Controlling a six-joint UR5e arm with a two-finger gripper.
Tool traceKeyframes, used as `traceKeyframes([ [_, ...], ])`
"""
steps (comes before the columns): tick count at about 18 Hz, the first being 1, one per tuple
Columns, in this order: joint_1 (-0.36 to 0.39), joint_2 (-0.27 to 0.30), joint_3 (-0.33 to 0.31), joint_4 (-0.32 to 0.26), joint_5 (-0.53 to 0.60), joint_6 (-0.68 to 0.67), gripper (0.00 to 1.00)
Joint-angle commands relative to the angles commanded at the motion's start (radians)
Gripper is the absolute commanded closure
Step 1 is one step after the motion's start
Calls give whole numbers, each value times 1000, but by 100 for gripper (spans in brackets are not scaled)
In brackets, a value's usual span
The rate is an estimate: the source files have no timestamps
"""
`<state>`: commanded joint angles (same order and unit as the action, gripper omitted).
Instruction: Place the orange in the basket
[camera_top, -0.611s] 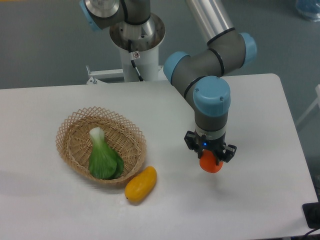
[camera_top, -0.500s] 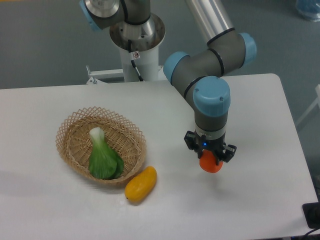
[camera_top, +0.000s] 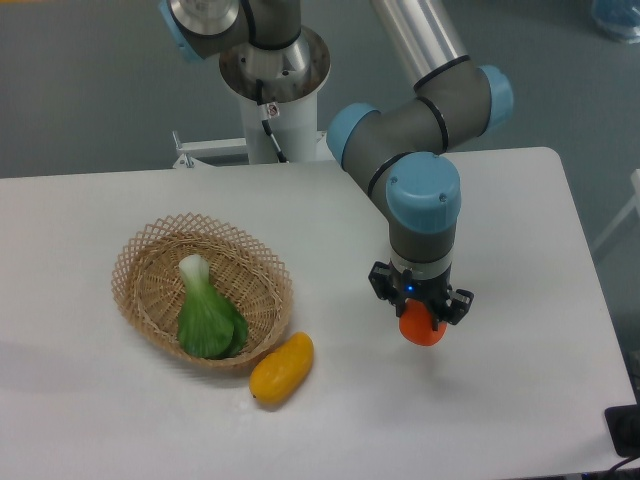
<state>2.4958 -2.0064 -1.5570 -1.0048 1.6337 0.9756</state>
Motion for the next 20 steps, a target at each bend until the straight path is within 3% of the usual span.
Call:
traceKeyframes([
  [13, -14, 18, -55, 17, -9, -14, 46],
  [20, -46, 21, -55, 15, -50, -29, 47],
])
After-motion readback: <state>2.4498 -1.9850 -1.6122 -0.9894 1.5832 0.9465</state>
